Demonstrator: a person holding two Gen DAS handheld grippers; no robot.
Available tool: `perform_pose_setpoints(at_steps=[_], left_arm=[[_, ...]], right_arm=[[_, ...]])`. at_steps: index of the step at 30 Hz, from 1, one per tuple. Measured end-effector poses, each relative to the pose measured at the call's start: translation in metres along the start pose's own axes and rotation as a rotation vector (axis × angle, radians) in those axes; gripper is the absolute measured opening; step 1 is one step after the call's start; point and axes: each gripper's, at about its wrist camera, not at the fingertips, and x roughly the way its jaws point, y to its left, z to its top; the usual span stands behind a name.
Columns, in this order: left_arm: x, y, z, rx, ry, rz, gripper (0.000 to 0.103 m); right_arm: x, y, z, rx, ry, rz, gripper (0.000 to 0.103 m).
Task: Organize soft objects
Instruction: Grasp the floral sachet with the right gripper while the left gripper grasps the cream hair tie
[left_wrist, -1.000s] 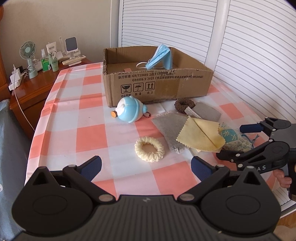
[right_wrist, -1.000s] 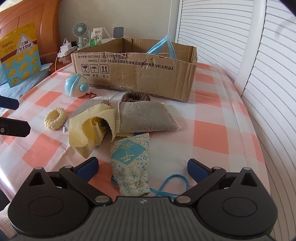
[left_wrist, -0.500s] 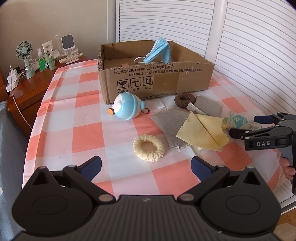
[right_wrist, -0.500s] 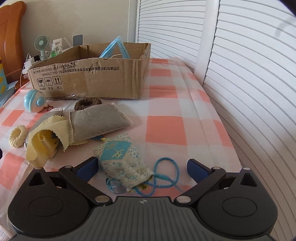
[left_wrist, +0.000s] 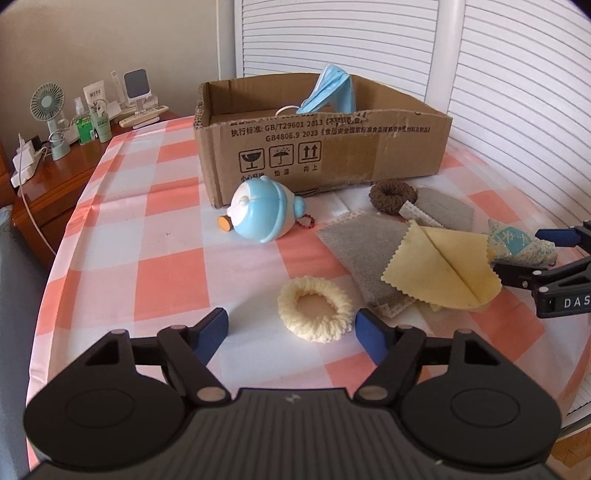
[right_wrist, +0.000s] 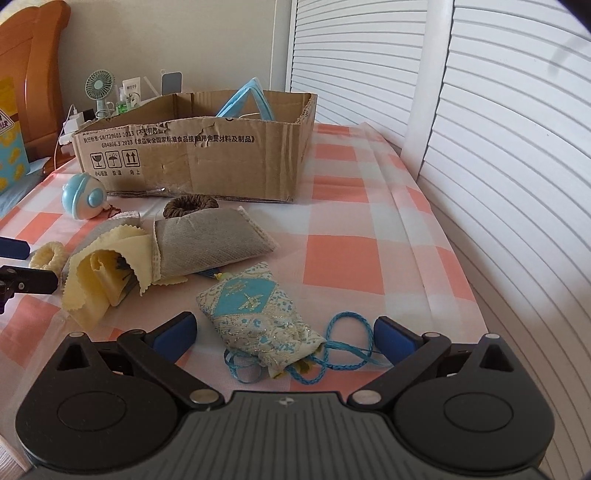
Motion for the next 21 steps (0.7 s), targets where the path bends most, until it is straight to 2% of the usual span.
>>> perform_pose_setpoints(at_steps=[1,5,6,10,13,15,18,19,21], left_arm=[[0.001,-0.001,0.0,0.01,-0.007,-0.008,0.071],[0.002,-0.005,0.004,0.031,-0.024,-0.037,0.045],[0.002,-0.007,0.005,0.034,-0.025,-0.043,0.043],[0.003,-0.008,0.005,0.034,-0.029,-0.045,0.043],[0.002,-0.008,0.004,0.033,-0.03,-0.045,0.043],[0.002,-0.008,0.004,0.034,-0.029,-0.043,0.043],[0.002,-0.008,0.004,0.034,-0.029,-0.043,0.043],[0.002,-0.008,0.004,0.034,-0.028,-0.045,0.043],[0.001,-0.008,0.004,0.035,-0.028,-0.047,0.043]], right_arm=[[0.0,0.0,0.0,-0.005,-0.002,0.004,0.103],[0.0,0.002,0.002,-0.04,-0.001,0.014,0.103],[0.0,0.003,0.003,-0.054,0.003,0.022,0.103],[-0.002,0.012,0.006,-0.124,-0.006,0.058,0.096],[-0.004,0.018,0.01,-0.155,-0.004,0.096,0.08],[-0.006,0.021,0.01,-0.17,-0.002,0.1,0.075],[-0.011,0.024,0.009,-0.173,0.005,0.116,0.061],[-0.013,0.025,0.009,-0.17,0.013,0.125,0.052],[-0.016,0.026,0.008,-0.168,0.024,0.145,0.049]])
